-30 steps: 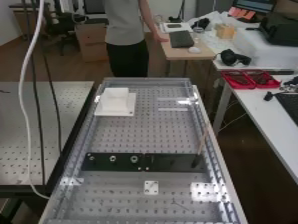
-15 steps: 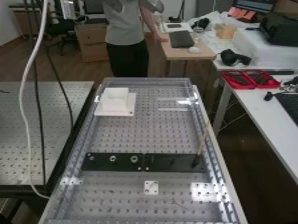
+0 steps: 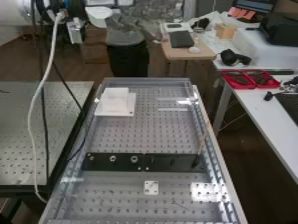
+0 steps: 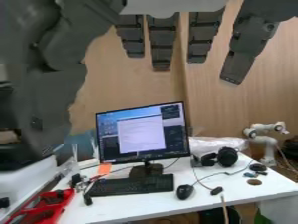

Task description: Grab the paper clip and place it in the clear container

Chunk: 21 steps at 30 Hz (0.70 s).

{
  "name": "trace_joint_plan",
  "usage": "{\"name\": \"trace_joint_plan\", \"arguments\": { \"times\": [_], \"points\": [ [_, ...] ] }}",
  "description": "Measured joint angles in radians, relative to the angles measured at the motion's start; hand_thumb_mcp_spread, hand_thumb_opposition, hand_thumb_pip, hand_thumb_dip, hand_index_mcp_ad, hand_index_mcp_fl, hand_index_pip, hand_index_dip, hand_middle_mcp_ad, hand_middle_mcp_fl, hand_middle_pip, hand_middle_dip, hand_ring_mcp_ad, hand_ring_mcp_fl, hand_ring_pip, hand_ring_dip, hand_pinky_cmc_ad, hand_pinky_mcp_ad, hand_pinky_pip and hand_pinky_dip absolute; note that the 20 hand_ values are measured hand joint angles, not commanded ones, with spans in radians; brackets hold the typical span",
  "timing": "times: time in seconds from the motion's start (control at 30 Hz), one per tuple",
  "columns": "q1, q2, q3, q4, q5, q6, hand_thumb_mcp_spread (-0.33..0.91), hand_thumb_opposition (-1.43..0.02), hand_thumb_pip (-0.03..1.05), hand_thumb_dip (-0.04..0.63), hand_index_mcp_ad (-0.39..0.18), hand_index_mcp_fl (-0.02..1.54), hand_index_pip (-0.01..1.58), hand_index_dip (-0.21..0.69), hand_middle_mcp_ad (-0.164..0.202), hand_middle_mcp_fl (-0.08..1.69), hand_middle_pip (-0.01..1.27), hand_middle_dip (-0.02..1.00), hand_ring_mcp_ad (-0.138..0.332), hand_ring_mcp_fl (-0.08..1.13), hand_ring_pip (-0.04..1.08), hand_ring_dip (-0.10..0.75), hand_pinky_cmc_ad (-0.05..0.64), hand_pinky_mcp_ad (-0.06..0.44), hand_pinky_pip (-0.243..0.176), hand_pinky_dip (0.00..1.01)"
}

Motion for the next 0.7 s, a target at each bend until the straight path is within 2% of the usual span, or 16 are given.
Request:
{"name": "trace_joint_plan", "arguments": {
  "times": [0.17,0.47,0.57,0.7],
  "points": [
    [0.004,-0.04,-0.03,0.042,0.042,0.036,0.31,-0.79,0.58,0.159,-0.005,0.04,0.09,-0.051,0.072,0.16,0.14,0.21,0.168,0.0,0.11,0.113,0.396,0.332,-0.089,0.57],
    [-0.016,-0.094,-0.074,0.099,0.087,0.046,0.31,-0.8,0.65,0.222,-0.005,0.04,0.09,-0.15,0.068,0.32,0.14,0.29,0.168,0.0,0.11,0.113,0.396,0.332,-0.089,0.56],
    [-0.035,-0.112,-0.101,0.145,0.095,0.056,0.31,-0.82,0.73,0.237,-0.003,0.04,0.09,-0.15,0.068,0.33,0.13,0.32,0.168,0.0,0.1,0.119,0.396,0.328,-0.089,0.56],
    [-0.057,-0.132,-0.128,0.199,0.105,0.064,0.31,-0.82,0.73,0.239,-0.003,0.04,0.1,-0.148,0.068,0.38,0.14,0.35,0.162,0.01,0.12,0.119,0.391,0.328,-0.089,0.56]
  ]
}}
